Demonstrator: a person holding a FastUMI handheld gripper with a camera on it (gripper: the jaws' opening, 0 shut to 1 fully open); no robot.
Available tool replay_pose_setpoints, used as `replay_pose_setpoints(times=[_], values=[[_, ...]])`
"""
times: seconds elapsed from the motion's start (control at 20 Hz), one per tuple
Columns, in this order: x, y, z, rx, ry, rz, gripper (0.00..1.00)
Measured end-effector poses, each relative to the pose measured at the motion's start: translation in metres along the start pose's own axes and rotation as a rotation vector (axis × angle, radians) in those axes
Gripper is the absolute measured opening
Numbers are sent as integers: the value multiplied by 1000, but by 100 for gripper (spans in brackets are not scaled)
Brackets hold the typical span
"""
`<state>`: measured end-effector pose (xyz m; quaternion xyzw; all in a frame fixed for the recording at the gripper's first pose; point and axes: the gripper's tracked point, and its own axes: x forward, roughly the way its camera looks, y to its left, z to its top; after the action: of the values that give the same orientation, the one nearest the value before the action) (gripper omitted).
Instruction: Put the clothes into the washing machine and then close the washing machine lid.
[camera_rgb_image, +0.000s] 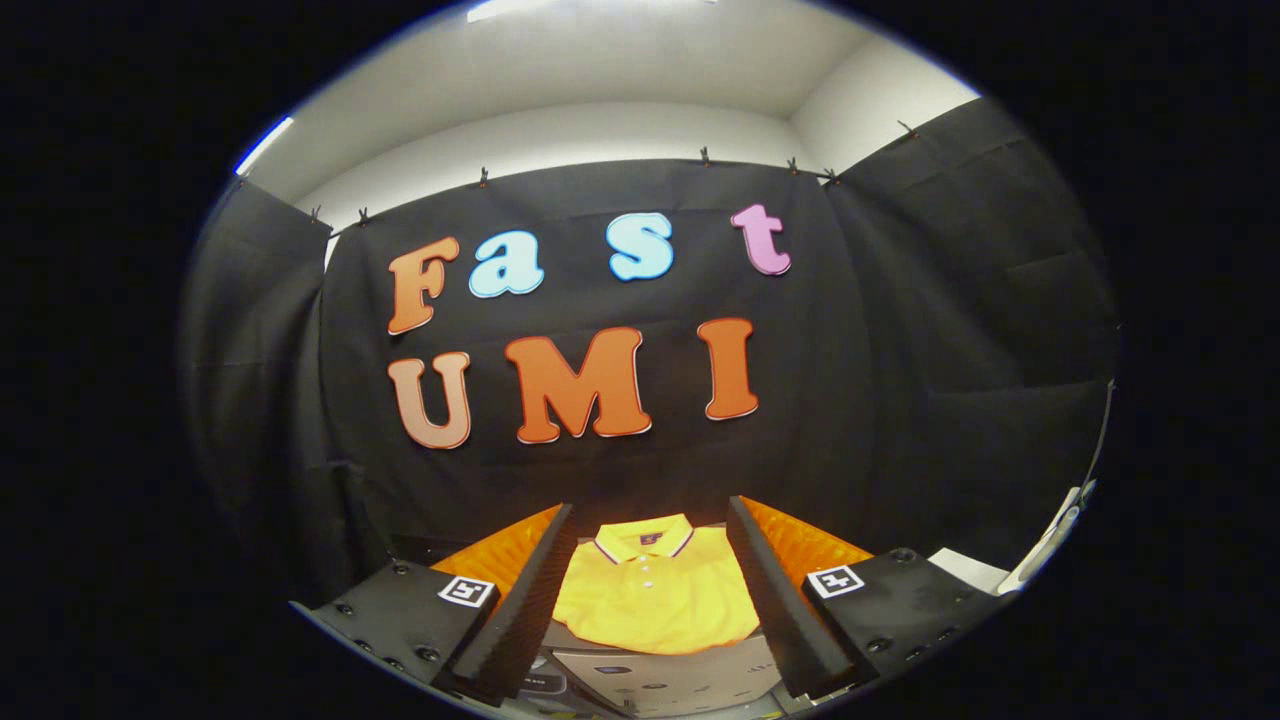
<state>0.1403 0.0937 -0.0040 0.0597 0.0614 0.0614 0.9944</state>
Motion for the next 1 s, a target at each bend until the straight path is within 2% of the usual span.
replay_pose_setpoints(times=[0.1, 0.3, 0.45, 0.75, 1.0], values=[[35, 11, -19, -8, 75, 39, 98], [103, 0, -69, -10, 253, 14, 98], [138, -1, -106, -2, 383, 14, 99], [182, -4, -153, 7, 535, -3, 99], [203, -18, -186, -86, 664, -21, 99]])
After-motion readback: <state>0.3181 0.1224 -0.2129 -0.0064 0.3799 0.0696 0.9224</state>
